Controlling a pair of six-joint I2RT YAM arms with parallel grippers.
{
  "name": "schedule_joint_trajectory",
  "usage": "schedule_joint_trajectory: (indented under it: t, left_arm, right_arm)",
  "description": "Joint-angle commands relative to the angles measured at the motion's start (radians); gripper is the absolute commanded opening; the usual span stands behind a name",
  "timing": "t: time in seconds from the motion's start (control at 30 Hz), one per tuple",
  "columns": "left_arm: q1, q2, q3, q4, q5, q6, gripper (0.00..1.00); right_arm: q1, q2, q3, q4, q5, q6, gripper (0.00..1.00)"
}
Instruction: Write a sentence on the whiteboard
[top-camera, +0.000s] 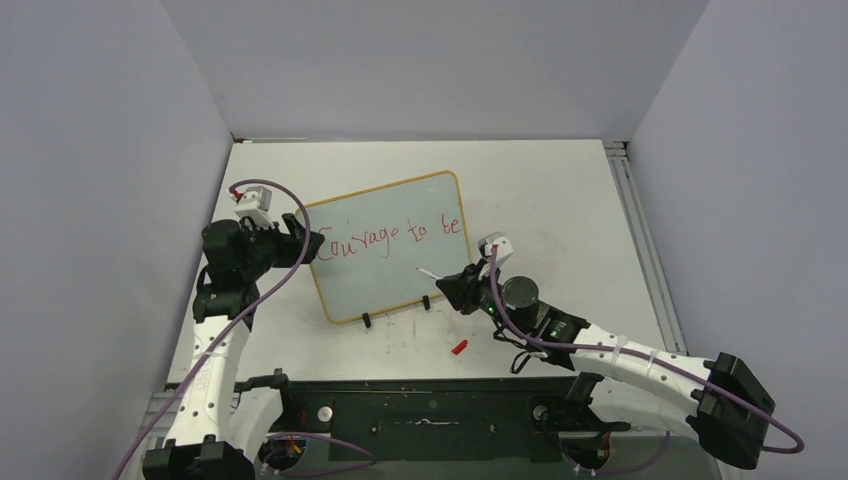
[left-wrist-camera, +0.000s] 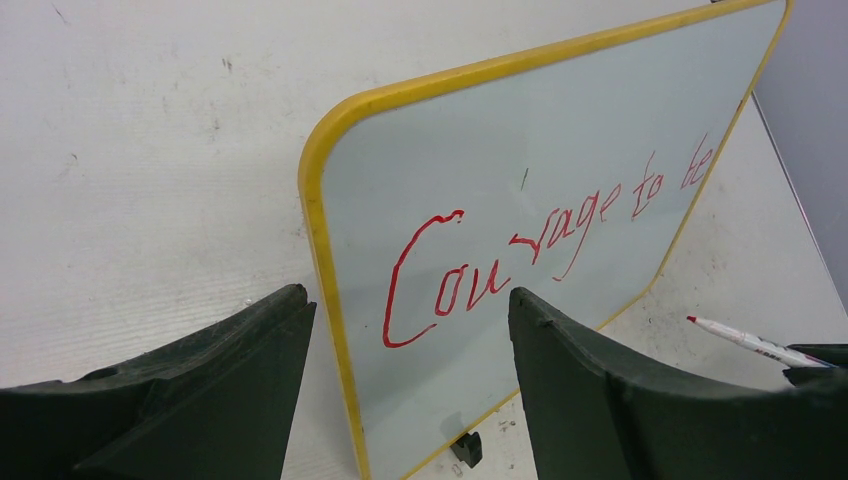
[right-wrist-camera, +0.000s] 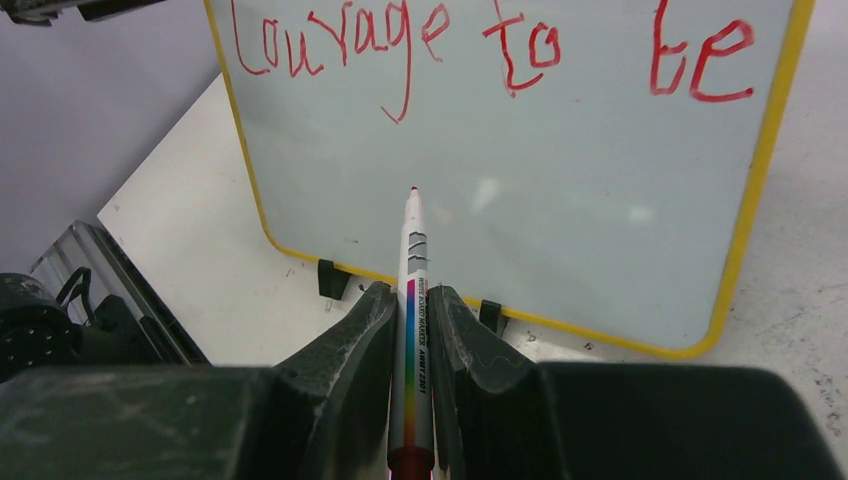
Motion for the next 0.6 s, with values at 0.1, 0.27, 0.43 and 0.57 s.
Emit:
schedule_joint_trajectory:
  t: [0.1, 0.27, 0.43, 0.57]
  left_arm:
    - [0.007, -0.009, 0.018, 0.031, 0.014, -0.013, 0.7]
    - [0.006, -0.008, 0.02, 0.034, 0.019, -0.015, 0.7]
    - [0.007, -0.009, 0.018, 0.035, 0.02, -0.016, 0.7]
    - [0.006, -0.011, 0.02, 0.034, 0.017, -0.015, 0.7]
  right_arm:
    - [0.081, 0.062, -0.011, 0.17, 0.097, 0.032, 0.05]
    - [0.082, 0.133, 0.002, 0.215, 0.102, 0.038, 0.05]
    - [0.081, 0.201, 0.017, 0.266, 0.143, 0.039, 0.05]
    - [0.073, 0.245, 0.03, 0.295, 0.164, 0.036, 0.05]
